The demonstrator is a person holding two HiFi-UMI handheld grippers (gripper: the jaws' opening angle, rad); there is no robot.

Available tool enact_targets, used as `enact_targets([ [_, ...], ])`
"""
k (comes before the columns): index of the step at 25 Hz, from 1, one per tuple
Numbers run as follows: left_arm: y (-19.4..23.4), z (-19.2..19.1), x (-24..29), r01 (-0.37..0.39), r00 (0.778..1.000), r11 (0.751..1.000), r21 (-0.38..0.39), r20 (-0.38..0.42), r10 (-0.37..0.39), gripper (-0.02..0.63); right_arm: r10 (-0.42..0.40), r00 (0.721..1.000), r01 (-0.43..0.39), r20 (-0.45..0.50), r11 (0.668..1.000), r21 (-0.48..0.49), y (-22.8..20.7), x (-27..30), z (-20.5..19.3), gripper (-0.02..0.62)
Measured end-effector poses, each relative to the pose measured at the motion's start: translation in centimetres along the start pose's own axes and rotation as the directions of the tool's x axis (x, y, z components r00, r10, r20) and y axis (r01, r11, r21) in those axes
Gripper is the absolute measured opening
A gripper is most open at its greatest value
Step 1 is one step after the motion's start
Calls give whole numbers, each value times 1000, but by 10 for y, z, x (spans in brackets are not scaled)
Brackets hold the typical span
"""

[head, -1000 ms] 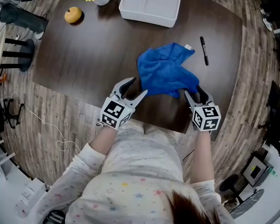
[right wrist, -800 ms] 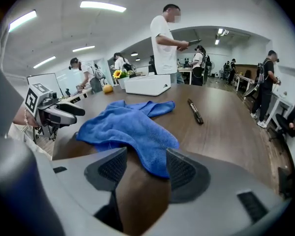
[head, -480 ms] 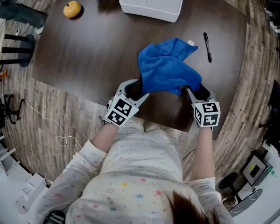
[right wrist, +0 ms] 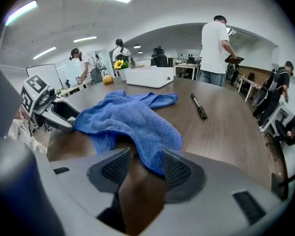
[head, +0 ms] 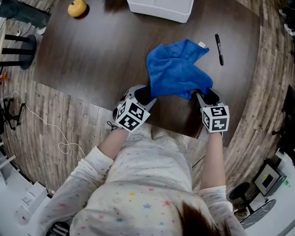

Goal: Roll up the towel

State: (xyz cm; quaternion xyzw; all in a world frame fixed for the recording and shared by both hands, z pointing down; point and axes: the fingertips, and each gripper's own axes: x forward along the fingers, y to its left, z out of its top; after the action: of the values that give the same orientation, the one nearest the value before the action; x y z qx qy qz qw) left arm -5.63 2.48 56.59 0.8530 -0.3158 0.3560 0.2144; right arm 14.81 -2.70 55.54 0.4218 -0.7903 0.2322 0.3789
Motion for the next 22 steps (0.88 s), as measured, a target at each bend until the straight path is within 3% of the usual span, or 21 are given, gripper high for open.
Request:
enact_targets([
  [5,3,0,2,3,1000,999,49,-27,-2,176,-29,999,29,-15,1000,-2,-4,0,-2,142],
  [9,-4,-2,2,66,997,995,70,-54,-62,27,-20,999,20,-40,1000,13,2,-3,-6,73],
  [11,-4,3,1,83,996,995,57,-43,-81,23,-14,999,15,-43,1000,15,4,-4,-6,29],
  [14,6,15,-7,74,997,996,57,0,-74,21,-17,1000,18,-11,999,32,5,-11,1,25],
  [22,55,84,-56,31,985,998,49,165,-39,20,-70,980,57,186,995,77,2,-55,72,23],
])
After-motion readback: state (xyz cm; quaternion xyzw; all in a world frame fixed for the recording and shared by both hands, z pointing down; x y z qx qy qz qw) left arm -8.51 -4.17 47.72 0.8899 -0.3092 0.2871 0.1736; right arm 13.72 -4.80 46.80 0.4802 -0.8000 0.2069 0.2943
